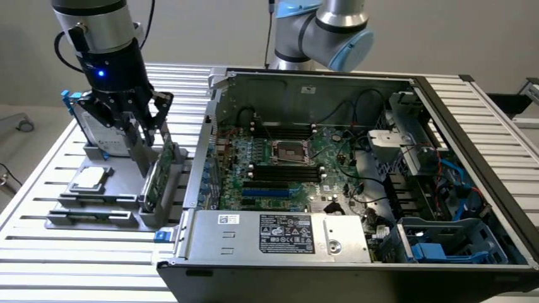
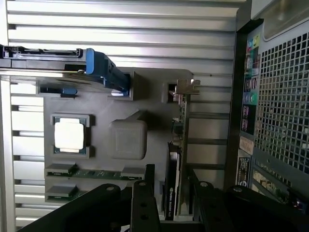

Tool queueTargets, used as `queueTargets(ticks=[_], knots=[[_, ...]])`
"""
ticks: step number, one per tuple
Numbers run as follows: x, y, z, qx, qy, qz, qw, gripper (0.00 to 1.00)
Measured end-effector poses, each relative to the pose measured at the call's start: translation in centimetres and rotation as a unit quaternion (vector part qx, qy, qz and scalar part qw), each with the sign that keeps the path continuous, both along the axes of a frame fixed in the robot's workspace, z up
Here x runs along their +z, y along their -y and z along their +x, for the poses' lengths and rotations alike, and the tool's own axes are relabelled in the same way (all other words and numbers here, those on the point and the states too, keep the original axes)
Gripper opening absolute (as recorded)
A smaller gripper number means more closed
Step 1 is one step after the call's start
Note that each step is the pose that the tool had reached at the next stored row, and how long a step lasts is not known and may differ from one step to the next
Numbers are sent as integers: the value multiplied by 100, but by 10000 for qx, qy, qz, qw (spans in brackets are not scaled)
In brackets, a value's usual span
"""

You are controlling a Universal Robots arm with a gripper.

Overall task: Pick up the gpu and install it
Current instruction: 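Pick up the gpu and move the gpu toward the slot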

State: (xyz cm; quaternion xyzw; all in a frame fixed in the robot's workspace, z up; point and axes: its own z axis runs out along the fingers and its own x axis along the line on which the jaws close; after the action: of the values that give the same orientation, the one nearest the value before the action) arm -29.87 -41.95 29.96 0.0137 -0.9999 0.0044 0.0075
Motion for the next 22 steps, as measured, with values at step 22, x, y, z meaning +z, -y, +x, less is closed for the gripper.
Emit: queueTargets(ticks=[22], knots=[[-386,119,82,107,4,-18,9999,36]])
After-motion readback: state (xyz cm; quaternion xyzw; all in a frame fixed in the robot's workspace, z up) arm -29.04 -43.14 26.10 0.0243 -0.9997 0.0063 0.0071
